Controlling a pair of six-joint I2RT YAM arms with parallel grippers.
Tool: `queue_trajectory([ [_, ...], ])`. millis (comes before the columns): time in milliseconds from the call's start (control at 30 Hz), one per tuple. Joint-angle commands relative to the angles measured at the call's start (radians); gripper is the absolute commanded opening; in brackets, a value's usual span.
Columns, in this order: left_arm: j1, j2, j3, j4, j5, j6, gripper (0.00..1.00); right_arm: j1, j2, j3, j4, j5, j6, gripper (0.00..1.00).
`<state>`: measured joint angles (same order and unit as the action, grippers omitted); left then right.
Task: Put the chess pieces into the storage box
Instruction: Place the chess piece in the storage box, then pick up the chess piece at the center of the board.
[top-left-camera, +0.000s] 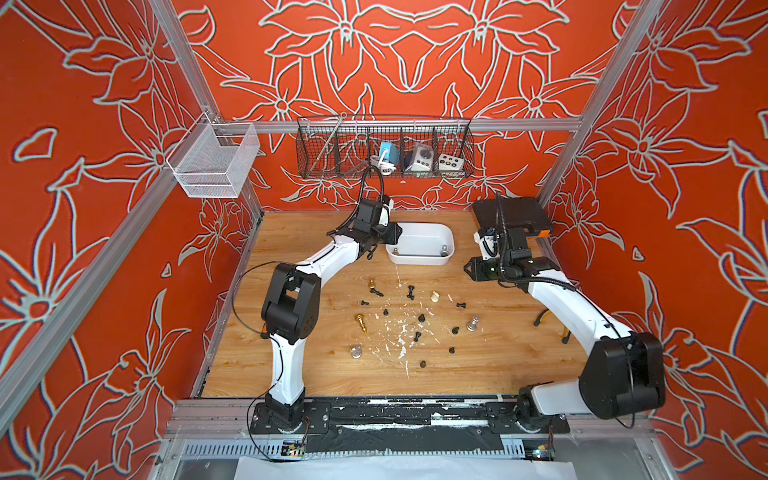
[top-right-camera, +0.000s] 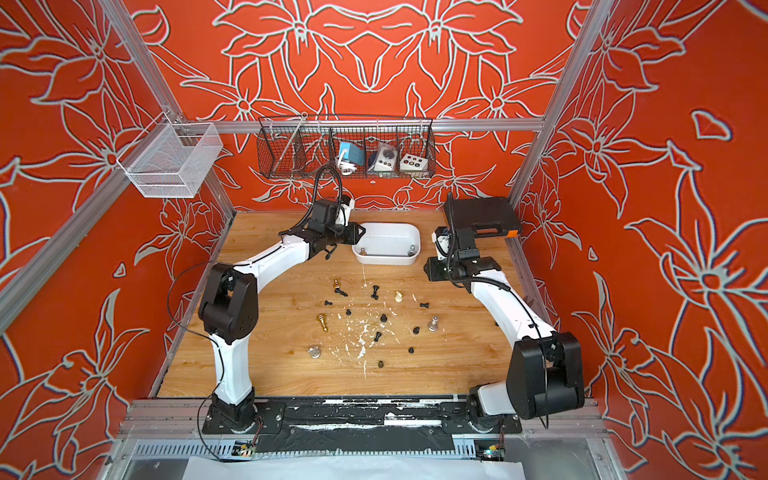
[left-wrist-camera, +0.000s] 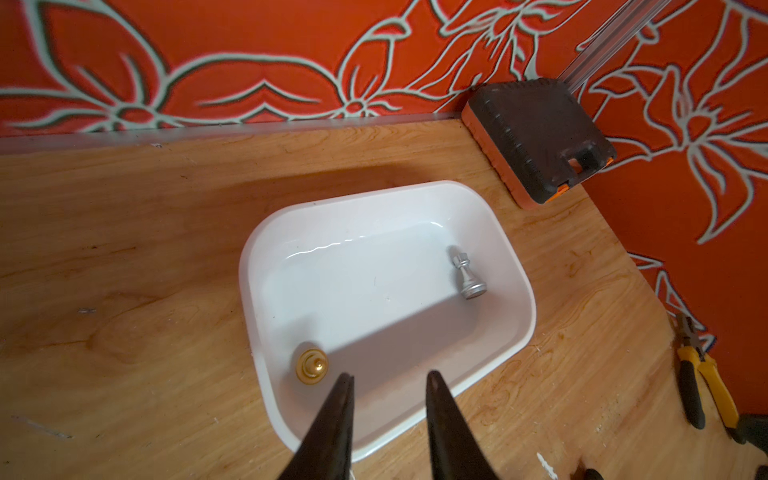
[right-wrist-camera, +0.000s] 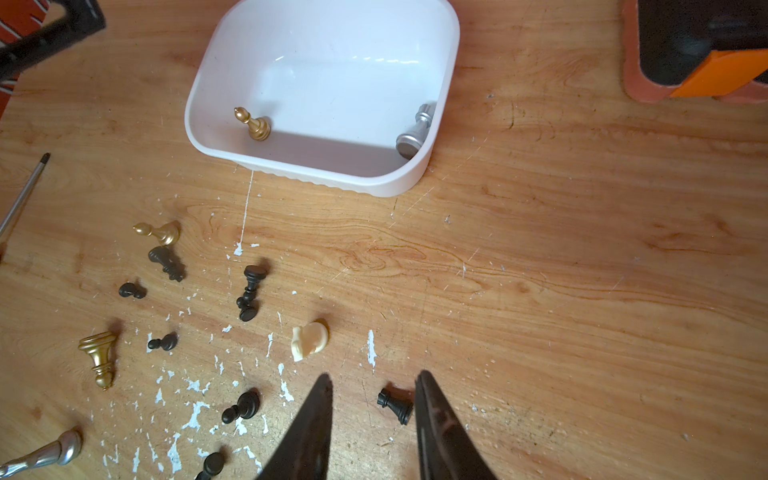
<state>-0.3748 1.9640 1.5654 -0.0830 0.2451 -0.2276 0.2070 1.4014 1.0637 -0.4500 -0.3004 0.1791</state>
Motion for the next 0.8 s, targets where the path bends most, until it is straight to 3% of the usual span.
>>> queue_trajectory([
  [0, -0.002, -0.093, -0.079, 0.042, -0.03, 0.007, 0.31, -0.004, 0.01, 0.012, -0.019, -0.014, -0.013, 0.35],
  [767, 0.042, -0.487, -0.629, 0.147, -0.044, -0.081, 0.35, 0.133, 0.132, 0.002, -0.029, -0.033, -0.006, 0.35],
])
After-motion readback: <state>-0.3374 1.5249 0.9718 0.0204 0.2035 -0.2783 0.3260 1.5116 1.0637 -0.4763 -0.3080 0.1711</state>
